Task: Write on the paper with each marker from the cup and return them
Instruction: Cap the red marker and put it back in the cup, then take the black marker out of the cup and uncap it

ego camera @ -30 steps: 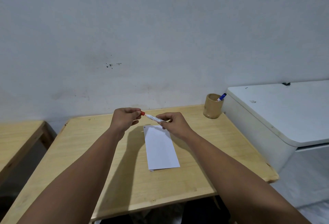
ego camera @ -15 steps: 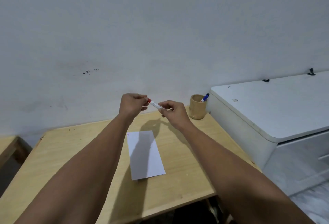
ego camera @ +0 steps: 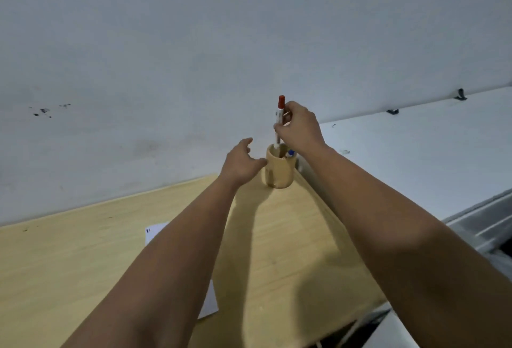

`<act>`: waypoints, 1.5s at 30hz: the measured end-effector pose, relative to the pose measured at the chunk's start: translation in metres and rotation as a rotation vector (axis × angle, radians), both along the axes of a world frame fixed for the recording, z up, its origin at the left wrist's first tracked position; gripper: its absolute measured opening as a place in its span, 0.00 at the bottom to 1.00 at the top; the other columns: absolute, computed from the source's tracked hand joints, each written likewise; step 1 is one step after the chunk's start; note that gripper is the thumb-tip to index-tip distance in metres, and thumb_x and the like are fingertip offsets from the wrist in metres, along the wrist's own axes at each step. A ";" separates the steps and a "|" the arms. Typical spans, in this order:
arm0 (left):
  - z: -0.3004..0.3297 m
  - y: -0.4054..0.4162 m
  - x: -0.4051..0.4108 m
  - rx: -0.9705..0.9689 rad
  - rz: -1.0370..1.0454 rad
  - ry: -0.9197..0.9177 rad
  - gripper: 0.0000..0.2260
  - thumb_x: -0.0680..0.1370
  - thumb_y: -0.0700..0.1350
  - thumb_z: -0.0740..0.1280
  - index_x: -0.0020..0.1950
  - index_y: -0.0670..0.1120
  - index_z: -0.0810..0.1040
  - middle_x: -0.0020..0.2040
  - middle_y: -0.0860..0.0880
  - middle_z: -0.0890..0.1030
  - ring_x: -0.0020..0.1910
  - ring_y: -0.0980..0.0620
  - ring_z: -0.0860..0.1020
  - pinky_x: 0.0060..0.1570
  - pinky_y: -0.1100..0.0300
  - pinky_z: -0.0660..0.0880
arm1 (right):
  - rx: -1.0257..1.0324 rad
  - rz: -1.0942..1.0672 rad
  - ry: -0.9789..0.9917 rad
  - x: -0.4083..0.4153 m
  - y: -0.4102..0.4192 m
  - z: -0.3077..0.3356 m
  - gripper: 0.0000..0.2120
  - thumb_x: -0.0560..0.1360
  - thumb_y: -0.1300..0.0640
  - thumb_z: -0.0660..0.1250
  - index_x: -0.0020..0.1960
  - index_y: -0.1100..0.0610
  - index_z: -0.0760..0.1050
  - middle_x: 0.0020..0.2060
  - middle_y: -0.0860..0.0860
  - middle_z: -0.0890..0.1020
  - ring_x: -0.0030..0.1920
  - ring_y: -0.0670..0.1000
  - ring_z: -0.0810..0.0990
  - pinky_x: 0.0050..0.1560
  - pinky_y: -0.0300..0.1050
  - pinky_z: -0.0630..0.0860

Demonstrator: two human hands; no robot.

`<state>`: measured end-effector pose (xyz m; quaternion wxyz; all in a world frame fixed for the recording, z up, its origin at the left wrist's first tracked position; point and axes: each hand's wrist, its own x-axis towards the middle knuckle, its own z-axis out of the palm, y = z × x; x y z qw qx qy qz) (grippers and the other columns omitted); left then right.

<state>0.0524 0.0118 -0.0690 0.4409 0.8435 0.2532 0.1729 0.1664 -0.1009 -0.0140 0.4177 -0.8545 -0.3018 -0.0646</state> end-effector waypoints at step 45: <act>0.025 0.006 -0.043 0.120 0.059 -0.082 0.23 0.81 0.56 0.66 0.74 0.50 0.71 0.68 0.45 0.79 0.63 0.46 0.79 0.60 0.52 0.75 | 0.304 0.048 0.101 -0.040 -0.004 0.076 0.16 0.77 0.49 0.72 0.38 0.61 0.79 0.36 0.56 0.88 0.40 0.58 0.87 0.47 0.54 0.84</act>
